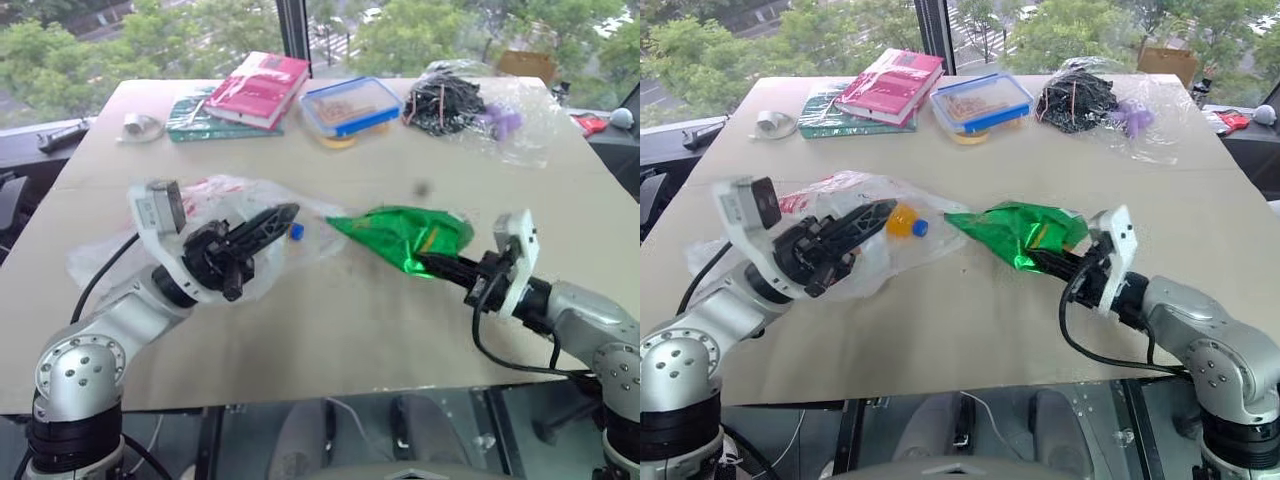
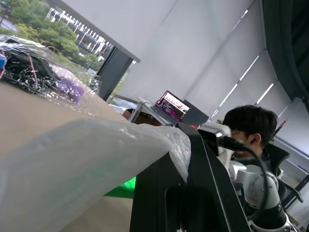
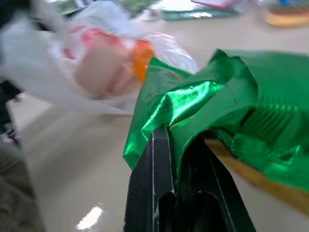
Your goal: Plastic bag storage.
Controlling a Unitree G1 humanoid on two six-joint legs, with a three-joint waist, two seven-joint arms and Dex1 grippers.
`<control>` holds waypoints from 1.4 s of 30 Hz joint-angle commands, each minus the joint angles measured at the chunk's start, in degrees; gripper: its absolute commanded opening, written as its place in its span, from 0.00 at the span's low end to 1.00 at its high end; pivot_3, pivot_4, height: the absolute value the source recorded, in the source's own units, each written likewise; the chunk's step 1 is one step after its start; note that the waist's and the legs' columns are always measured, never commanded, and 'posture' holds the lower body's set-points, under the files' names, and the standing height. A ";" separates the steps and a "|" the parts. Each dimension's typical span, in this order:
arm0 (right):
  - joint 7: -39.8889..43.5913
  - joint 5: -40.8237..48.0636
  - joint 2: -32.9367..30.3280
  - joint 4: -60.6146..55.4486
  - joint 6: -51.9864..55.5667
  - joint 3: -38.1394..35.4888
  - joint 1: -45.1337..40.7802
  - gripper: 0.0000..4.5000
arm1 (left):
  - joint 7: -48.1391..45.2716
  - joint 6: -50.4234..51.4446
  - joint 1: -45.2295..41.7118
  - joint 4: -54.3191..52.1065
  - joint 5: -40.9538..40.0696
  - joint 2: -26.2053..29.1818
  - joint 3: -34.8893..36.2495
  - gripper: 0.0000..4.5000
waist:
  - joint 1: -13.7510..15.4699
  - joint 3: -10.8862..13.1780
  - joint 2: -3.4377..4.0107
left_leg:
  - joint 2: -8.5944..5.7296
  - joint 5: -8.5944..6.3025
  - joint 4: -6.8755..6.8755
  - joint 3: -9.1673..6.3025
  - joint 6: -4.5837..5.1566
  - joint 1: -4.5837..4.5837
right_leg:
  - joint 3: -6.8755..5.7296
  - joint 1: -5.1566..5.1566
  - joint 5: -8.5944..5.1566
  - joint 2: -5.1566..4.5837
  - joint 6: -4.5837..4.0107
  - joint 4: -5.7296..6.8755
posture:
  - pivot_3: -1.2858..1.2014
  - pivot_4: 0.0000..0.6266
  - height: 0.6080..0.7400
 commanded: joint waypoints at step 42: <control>20.19 -19.50 24.42 40.32 -26.94 29.86 -32.99 0.01 | 4.95 2.24 7.61 -9.99 -21.37 9.99 5.50 0.00 | -0.20 0.02 -0.12 | 0.02 0.02 -0.09 -0.02 -0.06 -0.01 | -0.06 -0.06 0.05 0.00 0.03 -0.02 | 0.52 0.24 1.00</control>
